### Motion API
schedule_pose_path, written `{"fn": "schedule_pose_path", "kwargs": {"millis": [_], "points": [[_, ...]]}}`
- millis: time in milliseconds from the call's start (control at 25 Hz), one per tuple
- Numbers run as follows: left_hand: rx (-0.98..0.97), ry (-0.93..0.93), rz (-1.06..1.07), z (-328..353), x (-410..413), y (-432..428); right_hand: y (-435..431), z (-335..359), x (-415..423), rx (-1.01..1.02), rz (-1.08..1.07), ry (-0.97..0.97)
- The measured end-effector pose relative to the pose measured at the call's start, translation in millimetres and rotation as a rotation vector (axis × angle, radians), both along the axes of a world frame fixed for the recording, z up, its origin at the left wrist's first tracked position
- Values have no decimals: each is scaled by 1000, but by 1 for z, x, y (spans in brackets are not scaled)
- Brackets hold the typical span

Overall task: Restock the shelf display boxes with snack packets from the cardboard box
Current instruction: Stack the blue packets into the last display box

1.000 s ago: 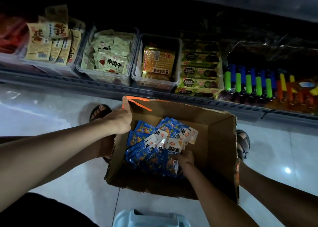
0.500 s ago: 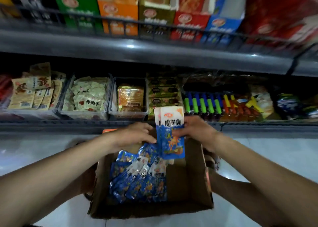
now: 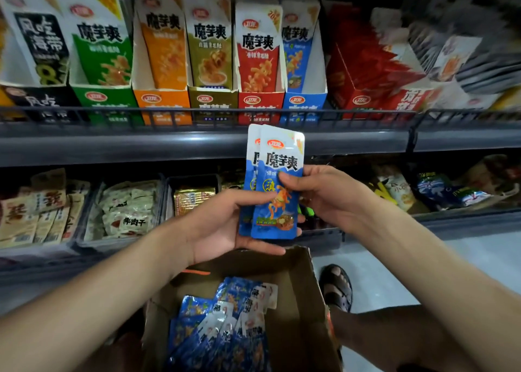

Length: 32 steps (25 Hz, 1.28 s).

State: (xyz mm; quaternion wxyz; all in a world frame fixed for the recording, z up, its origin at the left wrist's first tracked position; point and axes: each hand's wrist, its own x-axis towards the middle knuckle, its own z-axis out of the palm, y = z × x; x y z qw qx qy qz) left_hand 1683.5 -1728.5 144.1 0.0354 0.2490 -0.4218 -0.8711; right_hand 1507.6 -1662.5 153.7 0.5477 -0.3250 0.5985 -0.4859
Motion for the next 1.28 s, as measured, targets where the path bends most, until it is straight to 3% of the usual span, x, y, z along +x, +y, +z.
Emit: {"fn": "schedule_pose_path", "kwargs": {"millis": [200, 480, 720, 1280], "points": [[89, 33, 65, -1, -11, -3, -11, 1, -5, 7, -3, -58], [-262, -144, 70, -3, -12, -3, -11, 3, 4, -187, -200, 345], [-346, -203, 85, -6, -16, 0, -8, -6, 19, -328, -76, 634], [-669, -331, 168, -16, -31, -2, -9, -7, 27, -325, -230, 515]]}}
